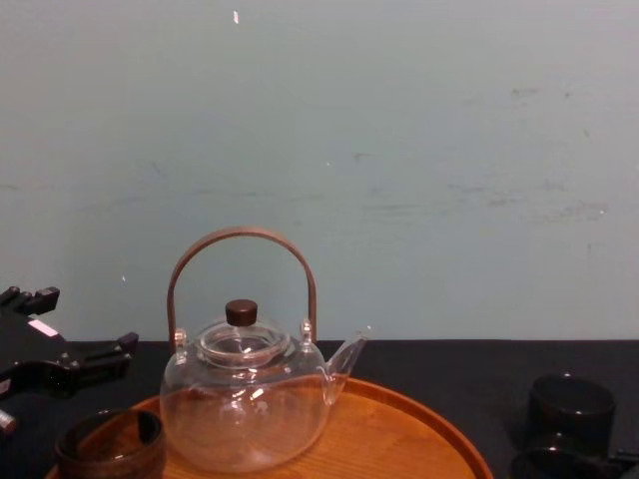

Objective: Pick up the glass from the table and place it on the tray.

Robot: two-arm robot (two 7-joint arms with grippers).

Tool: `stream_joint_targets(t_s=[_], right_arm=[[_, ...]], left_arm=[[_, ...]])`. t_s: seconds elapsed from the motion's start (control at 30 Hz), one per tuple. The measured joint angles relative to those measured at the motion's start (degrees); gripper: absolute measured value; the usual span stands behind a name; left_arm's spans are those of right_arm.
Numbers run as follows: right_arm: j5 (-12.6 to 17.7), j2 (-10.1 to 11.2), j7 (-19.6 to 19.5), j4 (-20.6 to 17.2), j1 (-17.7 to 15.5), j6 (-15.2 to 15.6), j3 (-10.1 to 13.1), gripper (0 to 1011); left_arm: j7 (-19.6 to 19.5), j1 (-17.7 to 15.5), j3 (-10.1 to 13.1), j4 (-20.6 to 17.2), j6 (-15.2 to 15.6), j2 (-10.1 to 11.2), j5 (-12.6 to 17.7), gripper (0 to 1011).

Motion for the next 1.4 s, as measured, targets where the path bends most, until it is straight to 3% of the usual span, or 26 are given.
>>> stream_joint_targets(t_s=[0.3, 0.5, 1.1, 1.4], right_arm=[[0.0, 0.0, 0.0, 0.0, 0.0, 0.0, 0.1, 1002], [0.0, 0.1, 0.0, -0.1, -0.1, 0.0, 0.1, 905], [0.1, 0.1, 0.1, -0.2, -0.3, -0.3, 0.3, 903], [2.2, 2.0, 0.7, -3.2, -1.3, -1.6, 2.1, 904]], left_arm=[[0.0, 0.0, 0.0, 0.0, 0.0, 0.0, 0.0, 1001], [0.0, 0.0, 0.0, 0.0, 0.0, 0.0, 0.0, 1001], [0.0, 0.0, 0.0, 0.0, 0.0, 0.0, 0.0, 1001], [0.0, 0.0, 0.0, 0.0, 0.0, 0.0, 0.0, 1001]])
